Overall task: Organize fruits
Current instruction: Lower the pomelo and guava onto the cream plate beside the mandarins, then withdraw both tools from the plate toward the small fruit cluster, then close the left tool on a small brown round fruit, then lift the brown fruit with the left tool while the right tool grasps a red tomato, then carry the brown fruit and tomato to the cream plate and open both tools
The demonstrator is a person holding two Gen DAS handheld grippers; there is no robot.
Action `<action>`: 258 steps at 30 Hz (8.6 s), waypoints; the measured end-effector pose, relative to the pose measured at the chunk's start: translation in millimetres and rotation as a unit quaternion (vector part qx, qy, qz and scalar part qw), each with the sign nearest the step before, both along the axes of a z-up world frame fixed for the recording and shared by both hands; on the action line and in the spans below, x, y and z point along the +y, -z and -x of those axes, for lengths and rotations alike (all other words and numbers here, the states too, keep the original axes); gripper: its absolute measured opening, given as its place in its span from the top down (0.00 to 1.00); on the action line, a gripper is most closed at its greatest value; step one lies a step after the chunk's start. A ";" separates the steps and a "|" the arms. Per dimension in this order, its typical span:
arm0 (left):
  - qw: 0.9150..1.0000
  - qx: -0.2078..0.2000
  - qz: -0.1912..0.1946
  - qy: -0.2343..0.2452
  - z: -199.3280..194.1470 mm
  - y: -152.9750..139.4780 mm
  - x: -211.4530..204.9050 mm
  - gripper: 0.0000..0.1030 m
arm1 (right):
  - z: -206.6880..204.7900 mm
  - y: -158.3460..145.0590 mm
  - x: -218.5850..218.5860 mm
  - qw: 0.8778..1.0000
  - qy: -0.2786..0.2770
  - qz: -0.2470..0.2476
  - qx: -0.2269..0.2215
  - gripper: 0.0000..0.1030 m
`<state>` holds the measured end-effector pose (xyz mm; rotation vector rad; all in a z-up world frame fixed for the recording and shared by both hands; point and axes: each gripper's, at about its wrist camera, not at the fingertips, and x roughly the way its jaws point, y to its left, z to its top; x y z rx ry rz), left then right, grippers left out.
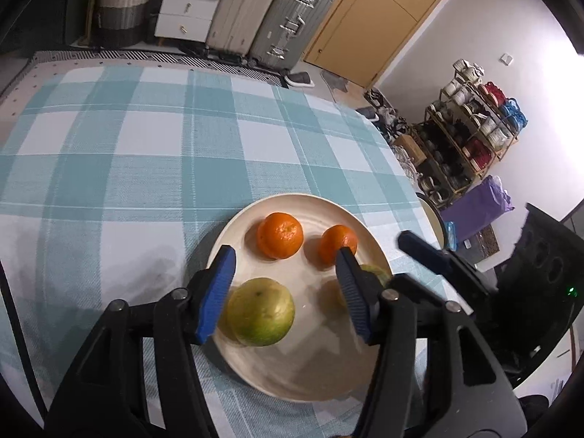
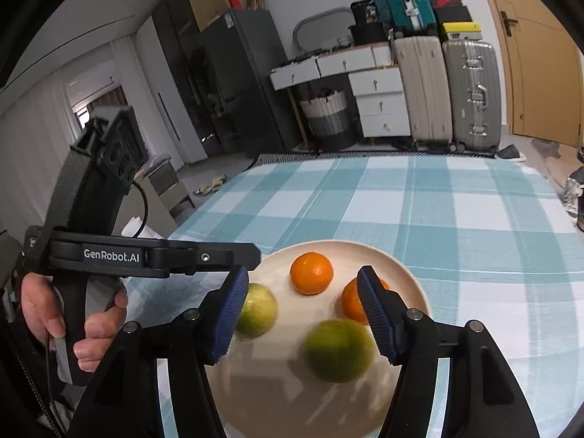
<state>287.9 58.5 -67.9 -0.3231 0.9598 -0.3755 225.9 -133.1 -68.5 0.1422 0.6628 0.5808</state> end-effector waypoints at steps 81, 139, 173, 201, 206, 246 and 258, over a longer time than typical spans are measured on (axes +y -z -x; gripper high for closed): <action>0.982 -0.034 -0.163 0.089 252.8 54.7 -56.8 0.42 | 201.3 17.3 -43.6 0.999 0.041 -0.013 0.016 0.04; 0.997 -0.011 -0.068 -0.027 260.4 54.9 31.6 0.77 | 220.8 65.6 11.3 0.994 0.016 0.005 0.110 0.70; 0.995 -0.029 -0.080 -0.047 219.5 23.5 18.2 0.77 | 173.2 31.9 -32.2 0.995 0.042 -0.051 0.073 0.70; 0.998 -0.028 -0.050 0.006 34.9 -11.1 -57.4 0.77 | 35.5 -5.6 -41.4 0.998 0.047 -0.023 0.047 0.70; 0.999 -0.007 -0.051 0.007 10.0 7.9 -69.1 0.77 | 12.7 9.0 -42.9 0.997 0.047 -0.017 0.066 0.70; 0.995 -0.055 -0.078 -0.015 78.2 -36.5 -59.8 0.64 | 57.8 -27.1 -51.5 0.997 0.064 -0.038 0.027 0.37; 0.992 -0.098 -0.070 -0.040 148.0 -73.6 -41.9 0.21 | 118.8 -59.6 -46.3 0.997 0.056 -0.043 -0.029 0.19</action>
